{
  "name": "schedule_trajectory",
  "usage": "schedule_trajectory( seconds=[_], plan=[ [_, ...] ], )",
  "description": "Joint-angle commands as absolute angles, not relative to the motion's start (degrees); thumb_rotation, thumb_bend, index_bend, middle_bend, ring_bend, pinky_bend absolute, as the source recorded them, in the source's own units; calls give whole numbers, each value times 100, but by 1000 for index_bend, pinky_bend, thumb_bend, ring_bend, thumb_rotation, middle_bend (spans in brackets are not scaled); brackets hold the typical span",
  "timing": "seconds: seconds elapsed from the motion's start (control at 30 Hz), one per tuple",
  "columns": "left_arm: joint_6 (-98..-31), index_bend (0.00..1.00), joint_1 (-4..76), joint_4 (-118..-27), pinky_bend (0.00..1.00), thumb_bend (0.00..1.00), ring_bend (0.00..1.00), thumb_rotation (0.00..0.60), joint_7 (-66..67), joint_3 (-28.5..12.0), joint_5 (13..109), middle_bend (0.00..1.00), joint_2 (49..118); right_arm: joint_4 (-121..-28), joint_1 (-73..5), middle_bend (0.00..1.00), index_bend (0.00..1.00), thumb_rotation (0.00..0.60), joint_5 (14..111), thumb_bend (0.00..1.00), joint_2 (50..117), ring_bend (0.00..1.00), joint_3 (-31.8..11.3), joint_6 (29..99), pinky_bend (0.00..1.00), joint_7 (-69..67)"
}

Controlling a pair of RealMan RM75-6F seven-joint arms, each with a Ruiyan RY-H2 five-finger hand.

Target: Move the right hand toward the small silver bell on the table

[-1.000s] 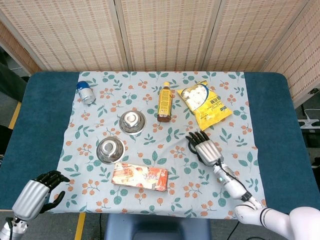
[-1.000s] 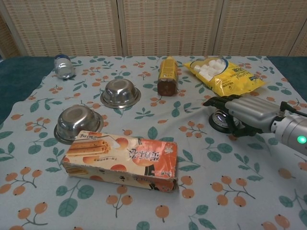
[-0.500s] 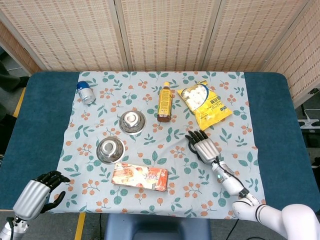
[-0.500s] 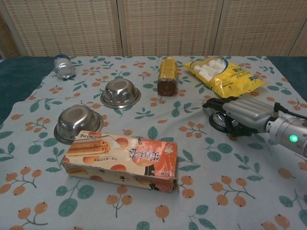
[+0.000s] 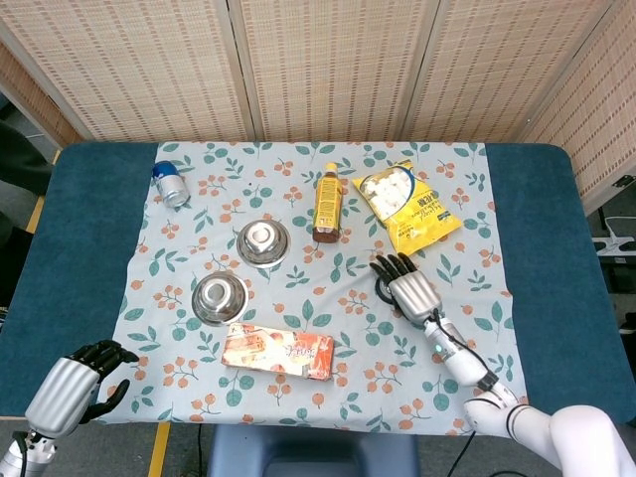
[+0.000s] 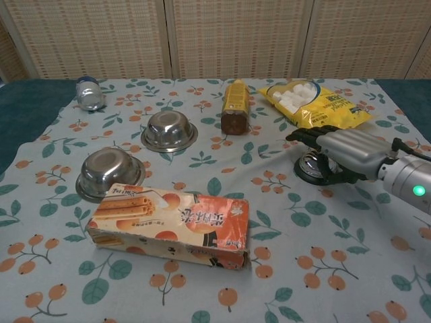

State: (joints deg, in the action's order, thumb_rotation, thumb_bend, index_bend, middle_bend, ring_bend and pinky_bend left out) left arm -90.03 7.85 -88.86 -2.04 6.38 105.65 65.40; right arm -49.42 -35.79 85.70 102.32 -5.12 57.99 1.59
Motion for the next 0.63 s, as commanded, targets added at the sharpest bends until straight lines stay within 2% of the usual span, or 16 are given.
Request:
schedule_trajectory(
  seconds=[0.03, 0.17, 0.33, 0.4, 0.5, 0.63],
  plan=[
    [-9012, 374, 779, -8886, 473, 431, 298, 600, -203, 632, 10553, 426, 6539, -5970, -3204, 0, 0, 600, 8805, 922, 9500, 0, -457, 6696, 18, 382],
    [-8997, 374, 777, -8886, 473, 431, 298, 600, -231, 613, 10497, 426, 6539, -7256, -2596, 0, 0, 600, 8892, 923, 8550, 0, -218, 7442, 19, 914],
    [-8977, 374, 780, -8883, 473, 431, 298, 600, -210, 610, 10488, 427, 6546, -8675, -1560, 0, 0, 600, 8561, 921, 7440, 0, 368, 8058, 21, 1255],
    [-8964, 374, 783, -8884, 474, 431, 298, 600, -181, 622, 10513, 427, 6559, -8907, -1265, 0, 0, 600, 8393, 921, 7250, 0, 449, 8293, 30, 1488],
    [-8912, 374, 798, -8900, 474, 432, 298, 600, -130, 655, 10558, 427, 6575, -9069, -965, 0, 0, 600, 8162, 922, 7230, 0, 350, 8637, 38, 1696],
    [-8866, 374, 822, -8884, 474, 431, 298, 600, -62, 656, 10583, 427, 6614, -9116, -936, 0, 0, 600, 8344, 922, 7112, 0, 378, 8592, 43, 1677]
  ],
)
